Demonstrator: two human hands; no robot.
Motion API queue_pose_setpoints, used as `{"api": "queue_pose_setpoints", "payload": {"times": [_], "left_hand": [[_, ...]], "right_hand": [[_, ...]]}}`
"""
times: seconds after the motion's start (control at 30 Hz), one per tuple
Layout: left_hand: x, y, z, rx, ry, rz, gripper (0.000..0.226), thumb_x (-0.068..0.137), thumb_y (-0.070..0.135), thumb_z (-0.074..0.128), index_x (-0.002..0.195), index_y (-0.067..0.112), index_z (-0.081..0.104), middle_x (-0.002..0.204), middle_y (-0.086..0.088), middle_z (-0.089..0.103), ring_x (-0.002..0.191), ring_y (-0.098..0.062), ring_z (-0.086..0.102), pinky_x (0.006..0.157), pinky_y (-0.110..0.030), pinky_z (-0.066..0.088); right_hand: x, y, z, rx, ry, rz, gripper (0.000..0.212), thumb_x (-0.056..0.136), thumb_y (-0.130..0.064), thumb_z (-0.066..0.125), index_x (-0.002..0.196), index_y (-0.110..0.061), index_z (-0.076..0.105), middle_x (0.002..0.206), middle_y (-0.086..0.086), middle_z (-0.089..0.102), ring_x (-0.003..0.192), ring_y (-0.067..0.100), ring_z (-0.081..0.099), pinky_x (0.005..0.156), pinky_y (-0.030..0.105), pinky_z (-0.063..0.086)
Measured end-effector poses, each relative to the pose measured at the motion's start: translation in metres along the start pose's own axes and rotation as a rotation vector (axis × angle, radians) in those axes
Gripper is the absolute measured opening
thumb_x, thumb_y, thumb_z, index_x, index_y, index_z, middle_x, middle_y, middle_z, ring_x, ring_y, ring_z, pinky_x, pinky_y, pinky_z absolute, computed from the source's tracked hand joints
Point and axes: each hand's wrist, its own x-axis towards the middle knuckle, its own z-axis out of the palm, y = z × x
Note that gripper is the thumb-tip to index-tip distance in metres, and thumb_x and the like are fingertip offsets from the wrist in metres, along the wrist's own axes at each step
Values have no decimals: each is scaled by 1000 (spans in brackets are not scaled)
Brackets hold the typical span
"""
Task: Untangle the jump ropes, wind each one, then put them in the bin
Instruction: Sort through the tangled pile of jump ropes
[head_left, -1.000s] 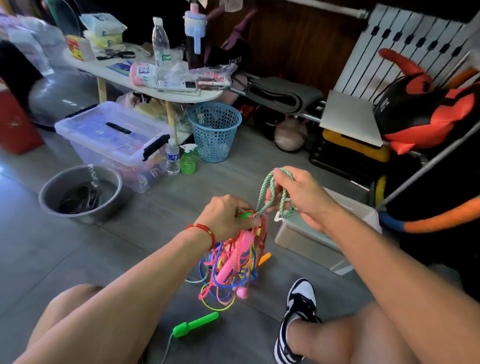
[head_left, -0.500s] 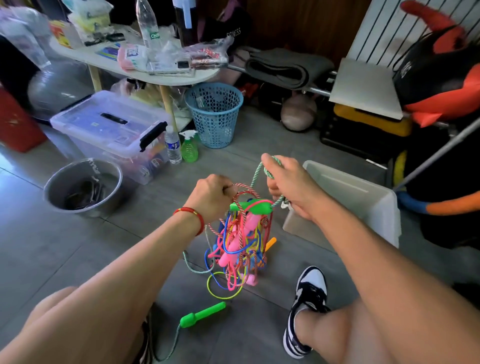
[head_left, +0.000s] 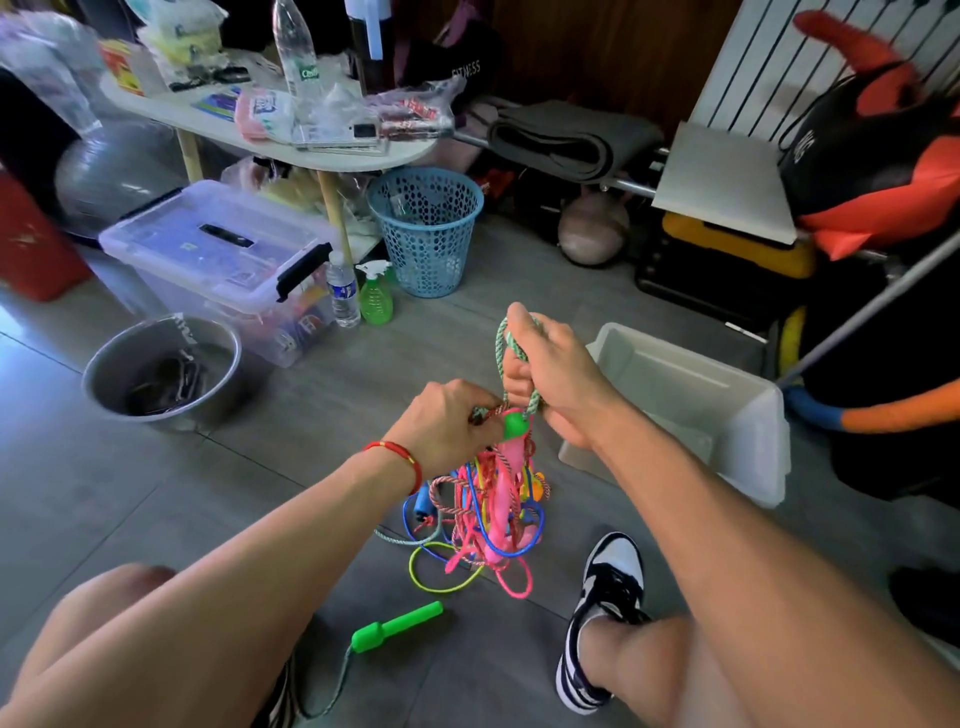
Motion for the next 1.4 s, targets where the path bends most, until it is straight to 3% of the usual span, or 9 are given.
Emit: {"api": "queue_pose_setpoints", "payload": {"times": [0.2,0.37,0.57,0.7,0.87,1.03,1.1,1.2,1.4], "left_hand": [[2,-12,-3,30,121,-164,29,84,35,65,79,7,69,70,-12,62,78,-39,61,67,-37,51],[2,-20,-11,40,133,-196,18,91,24,66,86,7,70,77,-12,68,79,-34,64,66,-32,46],[2,-22,-48,8,170,-139,40,88,14,69,127,23,66,98,2,65,85,-17,61,84,-22,45],[-6,-21,-59,-9,224,-47,52,80,-2,59,122,28,68,102,4,63,66,-5,52,81,-26,49],[-8,-19,-64,-187,294,32,44,68,8,51,101,29,70,97,8,64,71,-3,59,75,-27,48],[-9,-14,-68,-364,246,45,38,79,-11,58,93,23,65,96,2,63,56,-1,51,63,-18,42],[-11,-10,-69,-474,235,57,34,77,-11,58,90,20,63,90,1,62,59,-6,50,60,-19,41],[-12,-14,-76,-547,227,32,28,70,0,58,88,20,63,84,0,63,66,-14,51,59,-22,43],[-17,-45,-79,249,82,-25,22,80,4,68,96,15,77,86,-4,75,75,-17,66,76,-18,47]], "right_hand": [[-12,-13,-19,-10,-106,73,32,107,-42,42,84,-21,36,58,0,33,44,9,22,43,20,15],[-10,3,-67,-1071,45,21,37,97,-42,56,75,-12,62,60,5,60,57,22,55,61,34,46],[-4,24,-105,-1092,-1,287,24,94,-35,57,81,-20,71,72,2,65,52,16,57,59,28,44],[2,31,-116,-1290,-70,409,16,88,-28,62,85,-18,74,82,8,73,68,19,60,59,25,42],[9,45,-100,-1679,-121,549,45,74,-38,60,114,-19,69,125,4,68,108,28,65,91,35,51],[11,42,-40,-1240,-308,-8,66,90,-49,68,148,-29,45,144,4,53,133,19,50,107,29,38],[8,51,-14,-1121,-365,-123,63,86,-51,71,140,-29,50,123,-1,61,117,17,58,99,31,44],[18,66,-3,-1235,-278,-244,20,96,-36,60,111,-24,58,98,-1,64,99,28,63,83,40,49],[35,43,-32,-1258,-207,-389,15,96,-24,66,104,-18,77,86,5,59,89,28,63,80,42,50]]}}
